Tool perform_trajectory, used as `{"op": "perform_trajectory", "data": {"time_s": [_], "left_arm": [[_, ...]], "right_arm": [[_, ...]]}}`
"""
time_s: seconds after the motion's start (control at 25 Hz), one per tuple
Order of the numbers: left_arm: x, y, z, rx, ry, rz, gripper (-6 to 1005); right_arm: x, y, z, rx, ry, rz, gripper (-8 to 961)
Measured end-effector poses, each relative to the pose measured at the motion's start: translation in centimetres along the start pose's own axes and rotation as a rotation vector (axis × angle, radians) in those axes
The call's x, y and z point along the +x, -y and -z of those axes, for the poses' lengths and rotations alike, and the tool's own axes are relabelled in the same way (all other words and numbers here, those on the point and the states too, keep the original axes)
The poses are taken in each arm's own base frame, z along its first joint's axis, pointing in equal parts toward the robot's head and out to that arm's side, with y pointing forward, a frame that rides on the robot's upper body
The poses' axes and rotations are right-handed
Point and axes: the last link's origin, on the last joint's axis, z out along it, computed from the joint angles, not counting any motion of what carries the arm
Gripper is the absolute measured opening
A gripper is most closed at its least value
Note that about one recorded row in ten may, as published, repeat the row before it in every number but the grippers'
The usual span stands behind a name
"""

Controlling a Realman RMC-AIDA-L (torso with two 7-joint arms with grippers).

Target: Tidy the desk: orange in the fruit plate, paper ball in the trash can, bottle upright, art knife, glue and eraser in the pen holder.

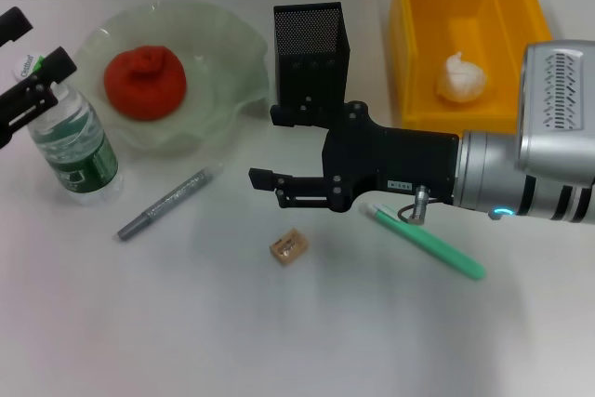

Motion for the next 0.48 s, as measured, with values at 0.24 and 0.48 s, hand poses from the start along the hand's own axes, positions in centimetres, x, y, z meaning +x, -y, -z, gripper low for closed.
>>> {"op": "perform_trajectory", "data": {"time_s": [0.24, 0.48], "left_arm": [[1.2, -1.6, -0.1, -0.136, -0.049, -0.005, 750], [0.9, -2.8, -1.6, -0.297, 0.036, 0.090, 778]], "right_arm": [[0.1, -0.1, 0.1, 0.002, 0.000, -0.003, 788], [0.4, -0.8, 1.3, -0.013, 0.024, 0.000, 788]]}}
